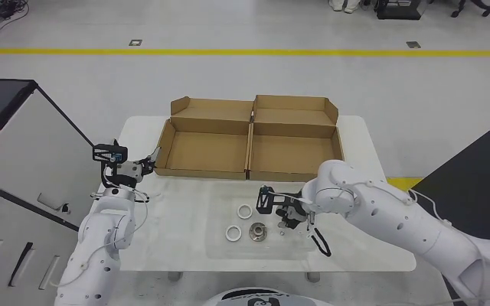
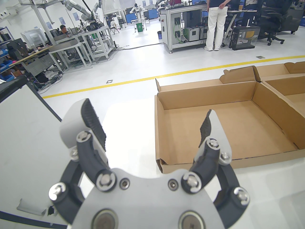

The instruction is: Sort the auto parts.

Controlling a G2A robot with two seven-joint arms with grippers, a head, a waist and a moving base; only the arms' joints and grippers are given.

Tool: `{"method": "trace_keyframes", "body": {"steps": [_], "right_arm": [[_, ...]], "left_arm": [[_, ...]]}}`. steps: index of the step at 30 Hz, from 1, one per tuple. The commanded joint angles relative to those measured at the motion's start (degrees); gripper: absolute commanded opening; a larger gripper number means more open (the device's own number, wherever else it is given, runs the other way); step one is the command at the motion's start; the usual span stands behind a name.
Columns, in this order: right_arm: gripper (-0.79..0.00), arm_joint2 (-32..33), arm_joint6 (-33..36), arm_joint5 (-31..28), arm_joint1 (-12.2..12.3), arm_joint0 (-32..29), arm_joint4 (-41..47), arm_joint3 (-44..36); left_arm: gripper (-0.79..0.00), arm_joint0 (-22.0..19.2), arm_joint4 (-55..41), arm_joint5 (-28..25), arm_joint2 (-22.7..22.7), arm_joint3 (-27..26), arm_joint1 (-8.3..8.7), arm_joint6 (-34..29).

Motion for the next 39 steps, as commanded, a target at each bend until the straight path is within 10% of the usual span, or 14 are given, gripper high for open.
{"method": "trace_keyframes", "body": {"steps": [1,29,34,39], "right_arm": [[-0.52,0.0,-0.1,0.0,-0.1,0.0,0.1,0.2],[-0.576,-0.4,-0.5,-0.9,-2.2,0.2,-0.5,3.2],[-0.785,-0.3,-0.4,-0.9,-2.4,0.1,-1.0,3.5],[-0.785,0.1,-0.4,-0.9,-2.6,0.1,-1.0,3.5]], "left_arm": [[0.0,0.0,0.0,0.0,0.0,0.0,0.0,0.0],[0.0,0.0,0.0,0.0,0.0,0.0,0.0,0.0],[0.0,0.0,0.0,0.0,0.0,0.0,0.0,0.0],[0.0,0.0,0.0,0.0,0.0,0.0,0.0,0.0]]}}
